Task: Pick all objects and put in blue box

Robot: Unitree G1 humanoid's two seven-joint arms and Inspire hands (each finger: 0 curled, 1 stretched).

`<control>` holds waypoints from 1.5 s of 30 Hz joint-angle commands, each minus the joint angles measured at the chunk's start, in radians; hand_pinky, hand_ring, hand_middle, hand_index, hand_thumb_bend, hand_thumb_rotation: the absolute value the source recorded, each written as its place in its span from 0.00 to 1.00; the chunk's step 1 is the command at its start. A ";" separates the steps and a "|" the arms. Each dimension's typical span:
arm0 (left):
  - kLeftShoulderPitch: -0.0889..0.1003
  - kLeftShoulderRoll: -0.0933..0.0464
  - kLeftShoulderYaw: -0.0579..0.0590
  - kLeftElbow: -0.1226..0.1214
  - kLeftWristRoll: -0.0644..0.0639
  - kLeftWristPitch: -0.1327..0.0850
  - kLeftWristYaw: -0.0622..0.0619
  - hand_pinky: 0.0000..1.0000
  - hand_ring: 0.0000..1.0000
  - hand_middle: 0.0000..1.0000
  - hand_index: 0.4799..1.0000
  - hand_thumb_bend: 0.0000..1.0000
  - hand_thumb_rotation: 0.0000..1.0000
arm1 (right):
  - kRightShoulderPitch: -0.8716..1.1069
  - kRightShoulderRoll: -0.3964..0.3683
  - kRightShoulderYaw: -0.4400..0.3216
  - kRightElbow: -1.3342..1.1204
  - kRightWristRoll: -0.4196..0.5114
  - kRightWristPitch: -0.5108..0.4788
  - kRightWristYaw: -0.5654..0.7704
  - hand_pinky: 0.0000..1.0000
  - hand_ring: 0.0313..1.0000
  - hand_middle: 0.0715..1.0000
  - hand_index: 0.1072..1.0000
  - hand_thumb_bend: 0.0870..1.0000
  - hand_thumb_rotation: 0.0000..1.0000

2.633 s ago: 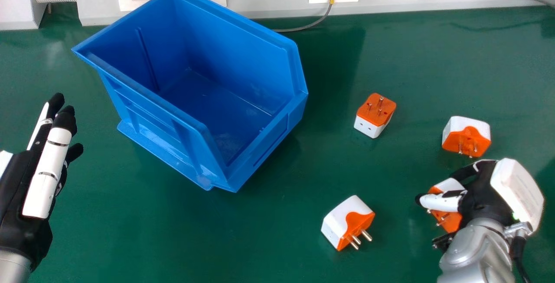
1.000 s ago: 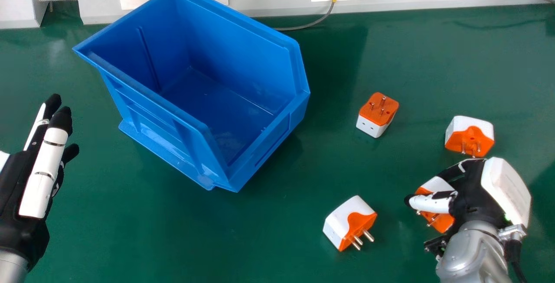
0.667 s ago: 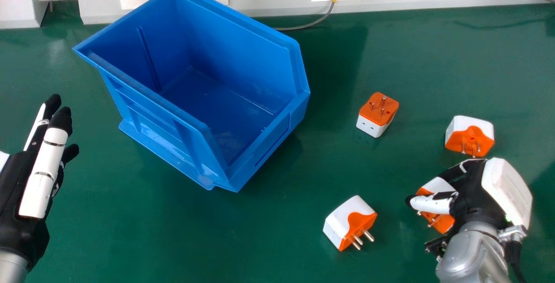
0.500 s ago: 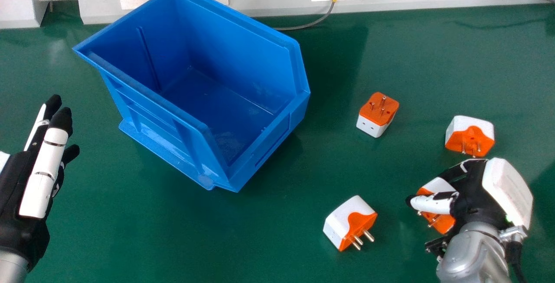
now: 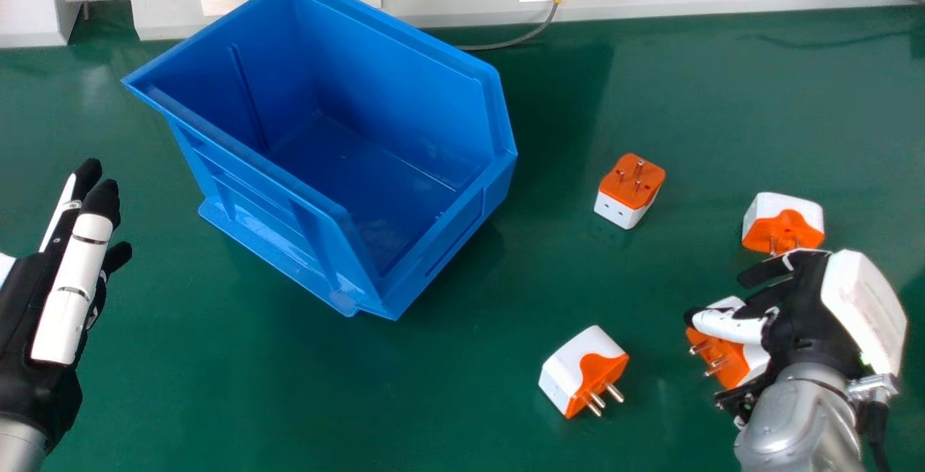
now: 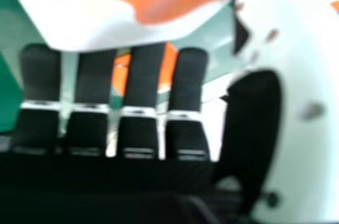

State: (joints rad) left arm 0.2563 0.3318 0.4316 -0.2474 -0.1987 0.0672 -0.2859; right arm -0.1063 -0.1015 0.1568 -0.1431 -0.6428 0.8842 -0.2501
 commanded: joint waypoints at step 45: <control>-0.003 0.021 0.025 -0.029 -0.014 0.012 -0.001 0.95 1.00 1.00 1.00 0.54 1.00 | 0.083 0.028 -0.021 -0.174 0.007 -0.001 0.059 0.15 0.38 0.47 0.56 0.47 0.00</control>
State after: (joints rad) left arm 0.2572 0.3320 0.4397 -0.2599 -0.1988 0.0870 -0.2855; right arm -0.0194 -0.0745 0.1412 -0.2983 -0.6322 0.8959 -0.1889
